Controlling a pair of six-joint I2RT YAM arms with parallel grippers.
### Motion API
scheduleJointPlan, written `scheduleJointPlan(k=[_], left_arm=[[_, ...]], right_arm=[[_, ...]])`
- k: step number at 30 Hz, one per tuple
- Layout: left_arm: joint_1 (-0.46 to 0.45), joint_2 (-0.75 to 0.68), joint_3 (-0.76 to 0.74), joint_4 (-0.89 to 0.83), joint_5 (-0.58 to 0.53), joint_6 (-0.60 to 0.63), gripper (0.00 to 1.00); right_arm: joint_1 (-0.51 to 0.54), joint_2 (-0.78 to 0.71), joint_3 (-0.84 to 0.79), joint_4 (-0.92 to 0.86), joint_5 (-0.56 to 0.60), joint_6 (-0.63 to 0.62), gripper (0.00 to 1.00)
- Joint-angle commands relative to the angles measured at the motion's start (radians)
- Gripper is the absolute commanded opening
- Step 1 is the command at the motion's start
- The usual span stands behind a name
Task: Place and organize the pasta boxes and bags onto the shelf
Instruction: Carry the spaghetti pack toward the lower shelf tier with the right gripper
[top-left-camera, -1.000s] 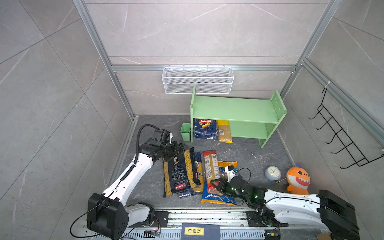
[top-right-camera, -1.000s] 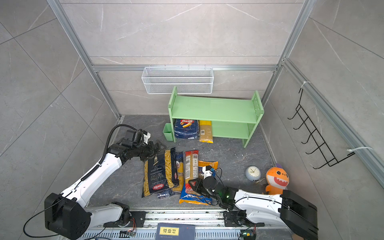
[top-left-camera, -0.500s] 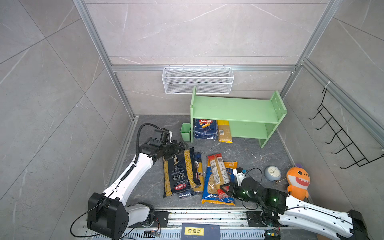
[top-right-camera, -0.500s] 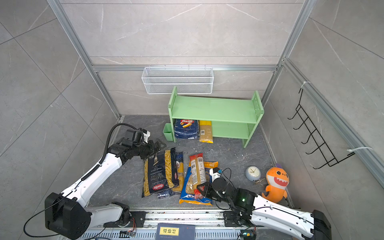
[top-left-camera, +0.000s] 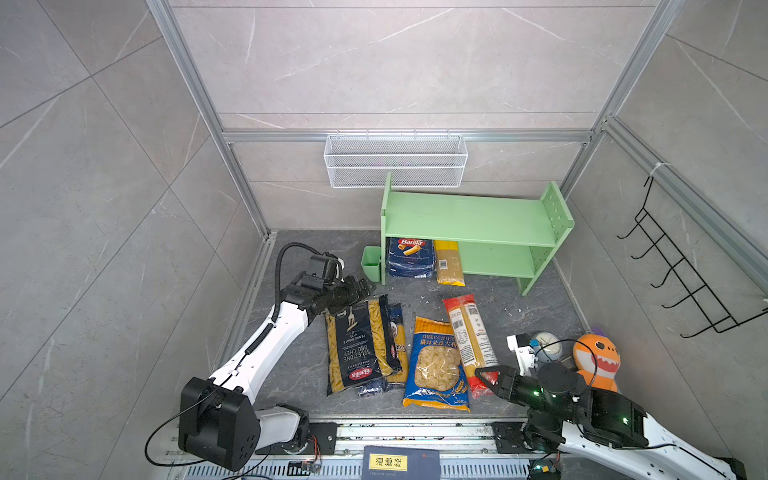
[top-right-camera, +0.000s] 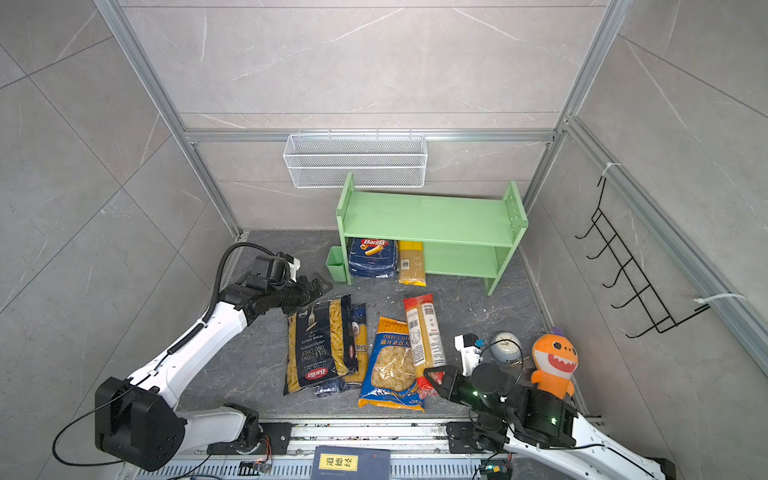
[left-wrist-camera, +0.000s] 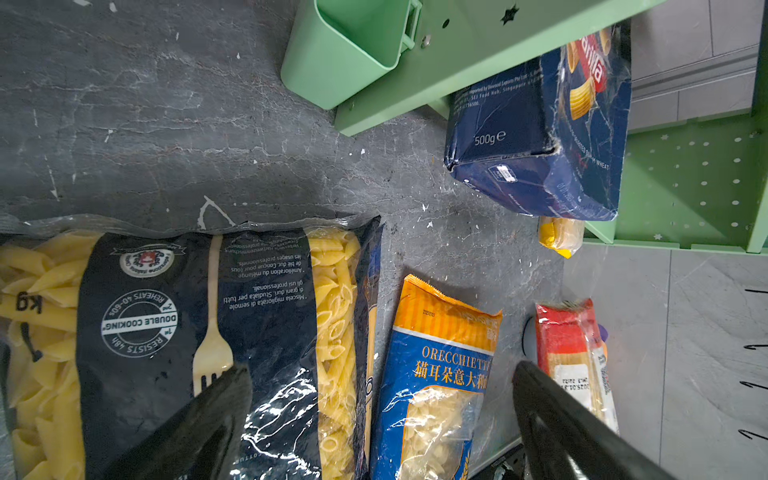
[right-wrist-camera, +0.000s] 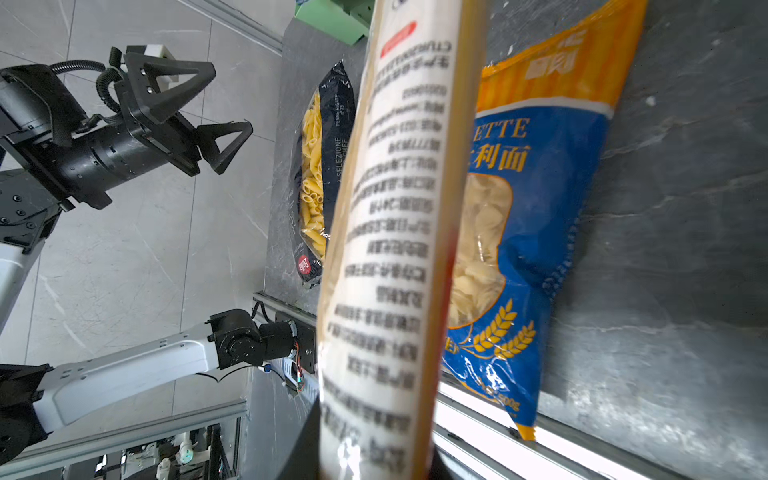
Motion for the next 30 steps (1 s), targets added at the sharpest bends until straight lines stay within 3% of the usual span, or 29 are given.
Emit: scheduleJointPlan(k=[1,9,30], left_arm=[[0.004,0.013,0.049,0.037,-0.012,-0.017,1.00],[0.004,0.067,0.084,0.075,-0.002,-0.029,1.00],[0.023,0.320,0.326,0.086,0.112,0.064,1.00]], right_arm=[[0.005,-0.029,0.090,0.013,0.086,-0.076,0.11],[0.004,-0.013,0.183,-0.054,0.212,-0.132,0.13],[0.003,0.151,0.184,0.144,0.381,-0.168,0.14]])
